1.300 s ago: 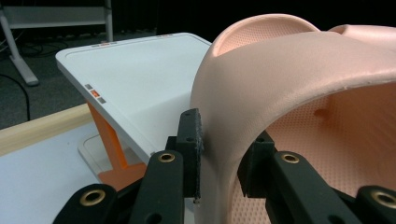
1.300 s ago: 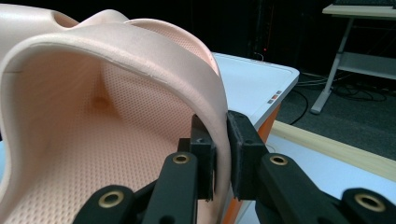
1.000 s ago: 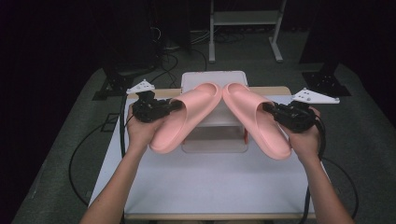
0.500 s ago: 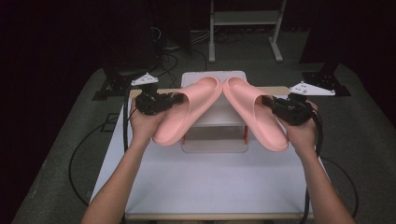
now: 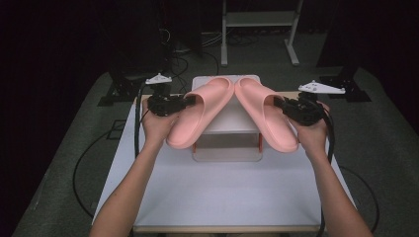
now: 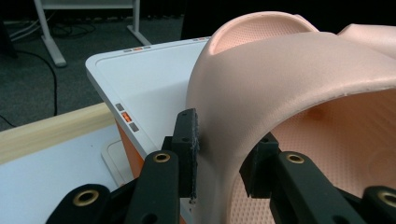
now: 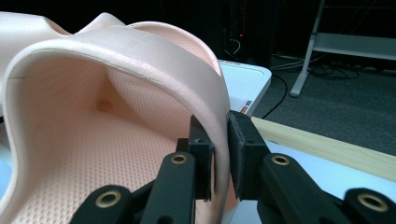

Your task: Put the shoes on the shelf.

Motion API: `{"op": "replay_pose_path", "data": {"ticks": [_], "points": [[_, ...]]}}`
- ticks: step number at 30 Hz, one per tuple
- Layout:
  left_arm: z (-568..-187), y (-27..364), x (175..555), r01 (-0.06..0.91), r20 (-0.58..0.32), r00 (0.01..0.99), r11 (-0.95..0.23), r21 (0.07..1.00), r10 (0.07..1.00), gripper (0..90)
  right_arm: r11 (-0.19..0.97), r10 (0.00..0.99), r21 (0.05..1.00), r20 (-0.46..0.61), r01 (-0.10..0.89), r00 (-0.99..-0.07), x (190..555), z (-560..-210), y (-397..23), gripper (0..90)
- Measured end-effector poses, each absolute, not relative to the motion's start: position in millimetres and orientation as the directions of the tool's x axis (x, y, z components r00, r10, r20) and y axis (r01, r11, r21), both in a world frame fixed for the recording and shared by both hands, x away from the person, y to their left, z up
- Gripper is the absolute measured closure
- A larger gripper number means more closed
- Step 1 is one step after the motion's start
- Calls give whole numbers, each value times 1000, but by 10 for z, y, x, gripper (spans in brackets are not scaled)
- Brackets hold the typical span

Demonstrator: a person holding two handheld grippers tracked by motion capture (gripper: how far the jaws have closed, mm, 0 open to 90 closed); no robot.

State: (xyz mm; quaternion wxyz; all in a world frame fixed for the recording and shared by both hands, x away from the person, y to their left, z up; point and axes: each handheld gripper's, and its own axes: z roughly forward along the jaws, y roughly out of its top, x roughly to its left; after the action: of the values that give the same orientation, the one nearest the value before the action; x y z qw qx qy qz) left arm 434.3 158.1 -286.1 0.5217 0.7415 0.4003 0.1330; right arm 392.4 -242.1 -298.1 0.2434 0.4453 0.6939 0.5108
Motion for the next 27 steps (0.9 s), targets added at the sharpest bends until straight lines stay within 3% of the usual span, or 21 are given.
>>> {"op": "replay_pose_path", "data": {"ticks": [27], "points": [[-2873,1450,4498,491,-225,607,-138,860,762,637,57,887,902,151,427,-436,4150,-3026,-2300,762]]}}
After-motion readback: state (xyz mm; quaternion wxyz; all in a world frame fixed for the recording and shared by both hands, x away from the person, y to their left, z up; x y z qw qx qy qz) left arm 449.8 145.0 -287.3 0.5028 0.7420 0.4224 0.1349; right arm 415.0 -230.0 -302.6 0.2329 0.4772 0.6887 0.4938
